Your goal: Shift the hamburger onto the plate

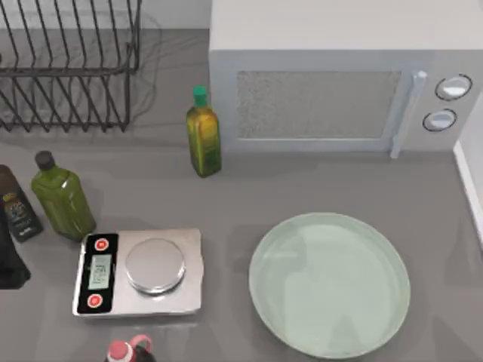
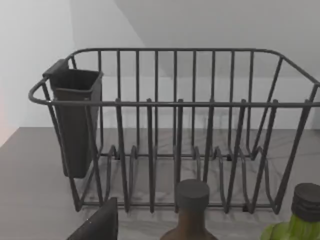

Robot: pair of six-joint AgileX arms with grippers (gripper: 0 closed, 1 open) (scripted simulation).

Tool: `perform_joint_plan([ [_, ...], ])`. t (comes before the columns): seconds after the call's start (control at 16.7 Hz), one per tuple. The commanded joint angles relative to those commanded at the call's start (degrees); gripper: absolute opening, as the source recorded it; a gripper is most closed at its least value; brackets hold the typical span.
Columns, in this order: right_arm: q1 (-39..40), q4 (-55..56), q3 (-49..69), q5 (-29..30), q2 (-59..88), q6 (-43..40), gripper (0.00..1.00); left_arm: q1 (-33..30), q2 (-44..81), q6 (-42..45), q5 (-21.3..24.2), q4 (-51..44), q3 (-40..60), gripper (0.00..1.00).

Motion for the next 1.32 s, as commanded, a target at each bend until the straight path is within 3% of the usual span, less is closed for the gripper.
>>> perform_joint_plan([
  [0.36,0.23,-5.76,4.75,0.01,6.27,-6.03,1.0,0.0,0.0,0.0,0.0,0.0,0.0,1.0],
  [1.02,1.84,-42.88,31.35,-0.16,58.1,-43.29,1.0,0.0,0.0,0.0,0.0,0.0,0.0,1.0],
  [1.32,2.25,-54.3,40.68,-0.08,72.94,-55.35,1.0,0.0,0.0,0.0,0.0,0.0,0.0,1.0],
])
